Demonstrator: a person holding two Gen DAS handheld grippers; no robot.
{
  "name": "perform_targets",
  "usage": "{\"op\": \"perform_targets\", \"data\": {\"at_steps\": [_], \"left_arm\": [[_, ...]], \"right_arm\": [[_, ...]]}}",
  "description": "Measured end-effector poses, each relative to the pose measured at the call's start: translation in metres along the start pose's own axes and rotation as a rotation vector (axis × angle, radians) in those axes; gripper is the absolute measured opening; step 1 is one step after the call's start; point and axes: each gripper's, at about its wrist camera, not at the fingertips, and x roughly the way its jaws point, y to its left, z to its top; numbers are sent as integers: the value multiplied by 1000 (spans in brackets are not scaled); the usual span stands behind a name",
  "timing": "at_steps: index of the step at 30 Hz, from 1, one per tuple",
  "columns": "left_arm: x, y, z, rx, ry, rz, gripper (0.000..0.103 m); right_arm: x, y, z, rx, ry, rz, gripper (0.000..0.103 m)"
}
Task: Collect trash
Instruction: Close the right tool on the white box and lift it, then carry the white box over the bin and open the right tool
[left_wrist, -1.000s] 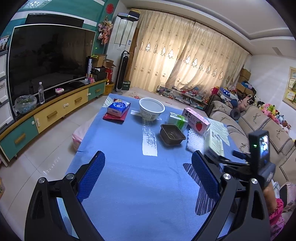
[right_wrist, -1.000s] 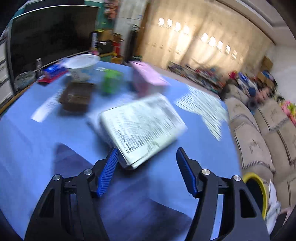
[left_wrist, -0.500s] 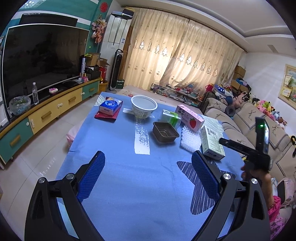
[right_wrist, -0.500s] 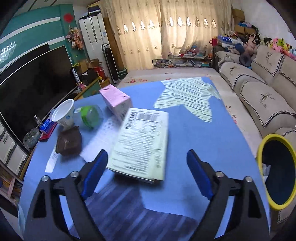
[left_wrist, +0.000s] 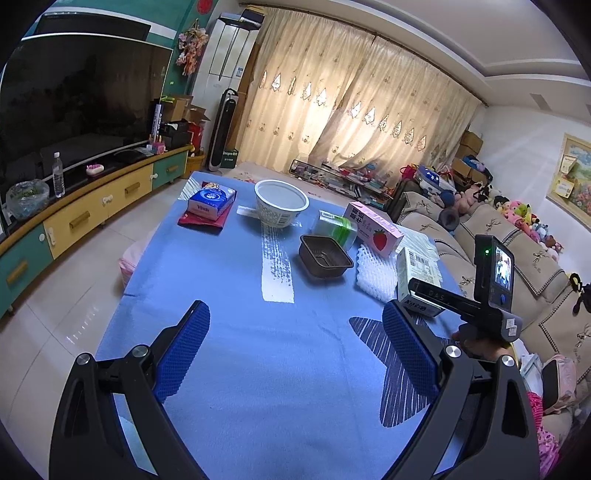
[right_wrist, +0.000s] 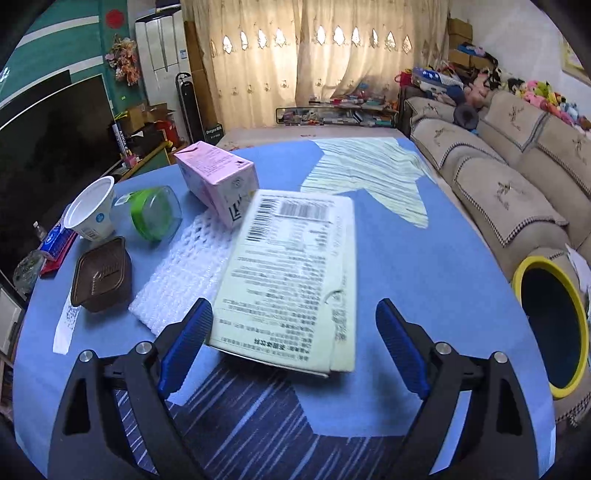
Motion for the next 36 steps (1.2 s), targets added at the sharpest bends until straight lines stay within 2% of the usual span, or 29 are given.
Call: {"op": "perform_targets", "data": {"at_steps": [4, 6, 8, 9, 10, 13, 20, 27, 36], "left_arm": [[4, -2, -1, 2, 8, -5, 93], [6, -5, -2, 5, 12, -8, 93], [6, -8, -2, 12, 13, -11, 93], [6, -9, -2, 14, 12, -12, 93], [7, -10, -2, 16, 13, -12, 93], [9, -10, -1, 18, 16, -13, 93], [14, -15, -2, 26, 26, -20, 93], [26, -37, -4, 63, 55, -42, 93], [36, -76, -2, 122, 66, -62, 93]], "right_arm": [[-2, 5, -1, -14, 15, 22, 85], [-2, 10, -3, -25, 6, -2, 85], [5, 8, -5, -16, 35, -11, 85], [6, 7, -6, -8, 40, -10, 82], [6, 4, -6, 5, 40, -4, 73], [0, -6, -5, 39, 31, 25, 71], [-46, -36, -11, 49, -3, 122, 70], [-89, -76, -24, 93, -20, 200, 69], [-123, -111, -29, 106, -58, 249, 69]]}}
